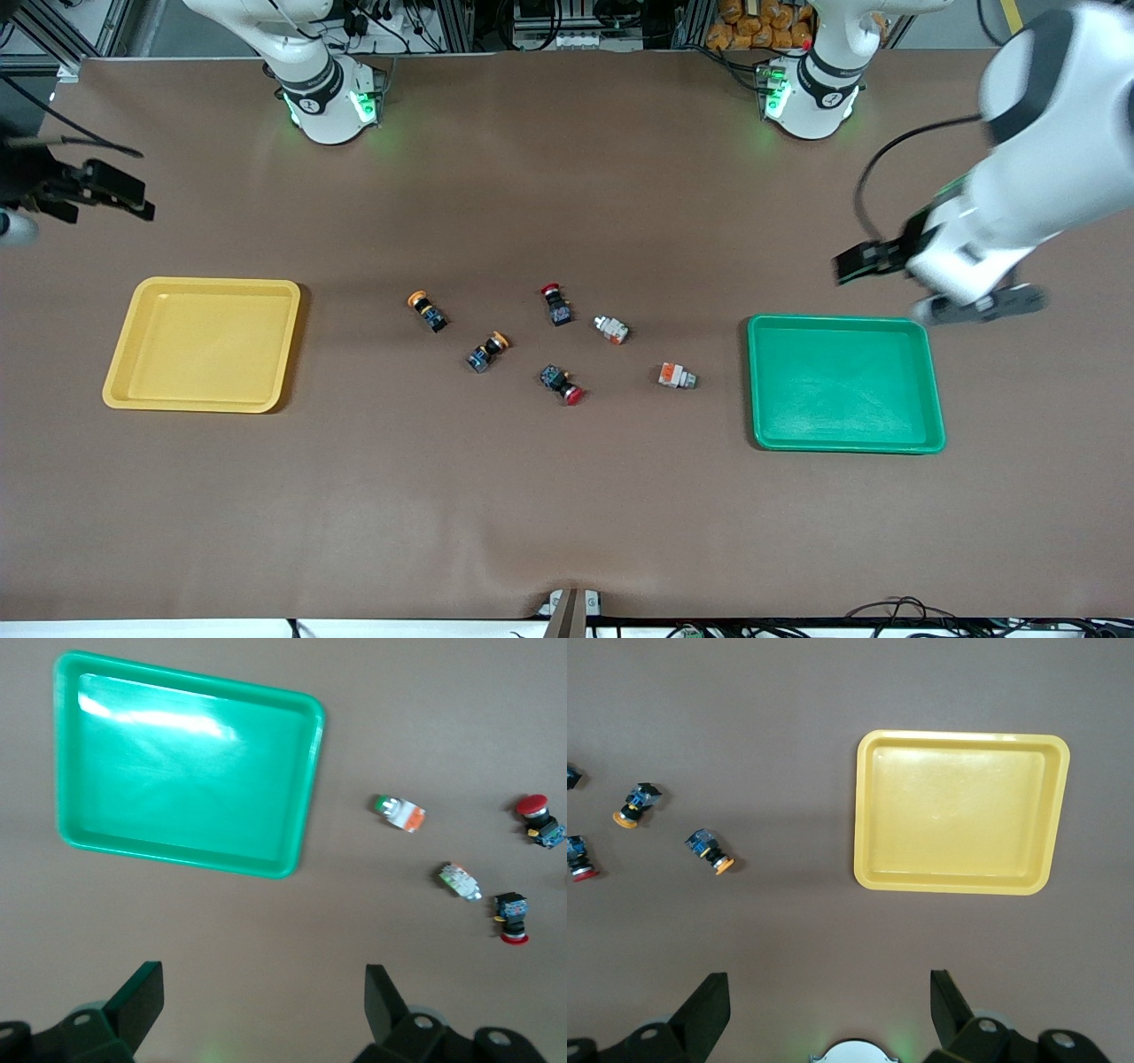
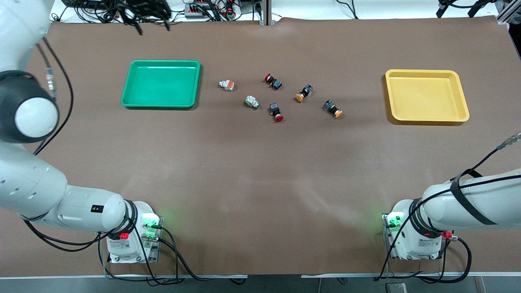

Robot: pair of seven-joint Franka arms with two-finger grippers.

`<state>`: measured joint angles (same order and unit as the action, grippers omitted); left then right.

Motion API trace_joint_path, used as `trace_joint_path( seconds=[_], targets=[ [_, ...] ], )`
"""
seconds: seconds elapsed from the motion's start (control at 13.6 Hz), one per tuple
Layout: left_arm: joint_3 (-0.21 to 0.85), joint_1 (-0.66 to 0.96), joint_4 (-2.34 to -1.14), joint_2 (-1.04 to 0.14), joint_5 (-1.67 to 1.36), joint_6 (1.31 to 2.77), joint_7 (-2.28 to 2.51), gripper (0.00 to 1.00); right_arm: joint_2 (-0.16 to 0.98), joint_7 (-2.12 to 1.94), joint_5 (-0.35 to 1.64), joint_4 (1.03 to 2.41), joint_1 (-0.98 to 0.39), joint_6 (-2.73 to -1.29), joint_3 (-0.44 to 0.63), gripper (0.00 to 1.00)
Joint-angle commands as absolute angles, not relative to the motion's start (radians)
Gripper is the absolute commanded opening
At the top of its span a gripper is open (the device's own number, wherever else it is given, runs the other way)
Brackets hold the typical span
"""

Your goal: Place green and yellow buttons in trays

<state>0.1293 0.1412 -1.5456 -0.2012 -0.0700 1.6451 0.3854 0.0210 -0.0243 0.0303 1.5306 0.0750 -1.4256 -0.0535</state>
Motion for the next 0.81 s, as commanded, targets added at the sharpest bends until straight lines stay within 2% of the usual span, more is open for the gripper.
trace_joint_path(
  seconds=[0.0,0.22,0.37,0.51,0.74],
  targets=[
    [0.129,0.198,-1.443,-0.33,-0.054,1.667,0.492,1.0,0.115,-0.025,0.06,1.454,0.081,-1.416,-0.058,1.0],
    [0.127,0.319,-1.46,-0.402,0.007,1.756,0.796,1.0,0.208,-0.029,0.077,1.401,0.071,-1.433,-0.061,1.0],
    [0.13,0.415,-1.473,-0.46,0.101,1.802,0.987,1.0,0.227,-0.034,0.109,1.399,0.08,-1.45,-0.061,1.0],
    [0.132,0.425,-1.492,-0.506,0.1,1.888,1.09,1.0,0.247,-0.061,0.126,1.419,0.078,-1.44,-0.061,1.0],
    [0.133,0.437,-1.598,-0.523,0.098,2.06,1.239,1.0,0.303,-0.104,0.138,1.433,0.025,-1.48,-0.063,1.0]
  ],
)
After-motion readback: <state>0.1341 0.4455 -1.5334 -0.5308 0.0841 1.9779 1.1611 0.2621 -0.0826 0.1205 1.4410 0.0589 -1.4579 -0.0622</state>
